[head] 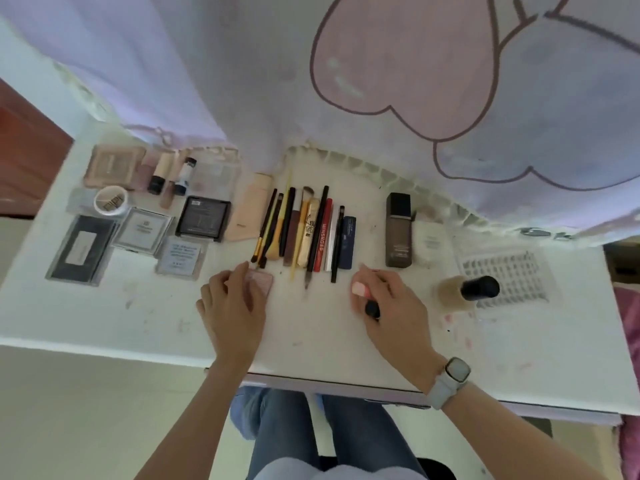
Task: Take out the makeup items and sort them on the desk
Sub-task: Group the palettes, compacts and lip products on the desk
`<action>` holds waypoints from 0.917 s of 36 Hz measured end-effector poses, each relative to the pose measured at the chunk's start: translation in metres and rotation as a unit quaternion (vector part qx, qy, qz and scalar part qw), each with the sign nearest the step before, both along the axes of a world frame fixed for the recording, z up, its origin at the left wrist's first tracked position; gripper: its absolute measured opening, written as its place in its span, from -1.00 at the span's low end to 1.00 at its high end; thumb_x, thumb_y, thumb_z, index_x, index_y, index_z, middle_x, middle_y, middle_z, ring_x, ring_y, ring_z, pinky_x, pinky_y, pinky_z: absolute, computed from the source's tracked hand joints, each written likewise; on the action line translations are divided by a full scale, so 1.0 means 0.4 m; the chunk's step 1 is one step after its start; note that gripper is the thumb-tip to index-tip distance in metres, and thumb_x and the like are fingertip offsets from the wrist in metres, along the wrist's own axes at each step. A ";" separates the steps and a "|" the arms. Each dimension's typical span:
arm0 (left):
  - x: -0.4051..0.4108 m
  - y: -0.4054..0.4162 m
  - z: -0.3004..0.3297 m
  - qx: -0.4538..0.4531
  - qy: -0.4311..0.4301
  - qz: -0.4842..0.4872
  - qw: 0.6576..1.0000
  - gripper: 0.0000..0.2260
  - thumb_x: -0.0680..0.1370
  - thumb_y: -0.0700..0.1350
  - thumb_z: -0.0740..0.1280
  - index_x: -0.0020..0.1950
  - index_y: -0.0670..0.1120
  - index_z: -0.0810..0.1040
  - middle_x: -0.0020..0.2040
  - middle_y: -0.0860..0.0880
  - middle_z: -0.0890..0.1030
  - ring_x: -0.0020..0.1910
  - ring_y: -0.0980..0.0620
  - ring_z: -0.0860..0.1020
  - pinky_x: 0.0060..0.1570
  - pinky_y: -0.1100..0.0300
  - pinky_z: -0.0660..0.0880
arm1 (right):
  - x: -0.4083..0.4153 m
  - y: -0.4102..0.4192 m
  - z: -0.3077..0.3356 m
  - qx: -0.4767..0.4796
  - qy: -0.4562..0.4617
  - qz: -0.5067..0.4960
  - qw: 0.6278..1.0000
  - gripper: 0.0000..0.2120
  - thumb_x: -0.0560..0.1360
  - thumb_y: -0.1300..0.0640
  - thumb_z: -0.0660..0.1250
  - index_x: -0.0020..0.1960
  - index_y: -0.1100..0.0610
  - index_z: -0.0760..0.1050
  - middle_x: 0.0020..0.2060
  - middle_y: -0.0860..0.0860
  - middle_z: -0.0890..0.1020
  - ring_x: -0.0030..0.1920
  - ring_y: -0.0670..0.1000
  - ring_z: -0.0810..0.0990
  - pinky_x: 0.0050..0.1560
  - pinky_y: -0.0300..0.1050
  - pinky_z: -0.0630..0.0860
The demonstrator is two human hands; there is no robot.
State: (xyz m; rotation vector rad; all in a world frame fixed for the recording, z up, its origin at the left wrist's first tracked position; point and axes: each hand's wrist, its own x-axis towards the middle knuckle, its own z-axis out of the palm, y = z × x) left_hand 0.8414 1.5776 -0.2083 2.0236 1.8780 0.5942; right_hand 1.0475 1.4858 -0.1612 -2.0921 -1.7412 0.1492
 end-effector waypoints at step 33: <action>-0.153 0.029 -0.026 0.163 0.029 -0.089 0.982 -0.51 0.51 0.15 0.02 0.27 -0.02 0.54 0.09 -0.08 0.56 0.08 -0.11 0.50 0.01 0.05 0.34 | -0.245 0.493 0.054 0.099 -0.068 0.228 0.966 -0.83 0.61 0.05 0.13 0.01 0.07 0.46 -0.16 0.02 0.52 -0.12 0.09 0.53 -0.27 -0.10 0.38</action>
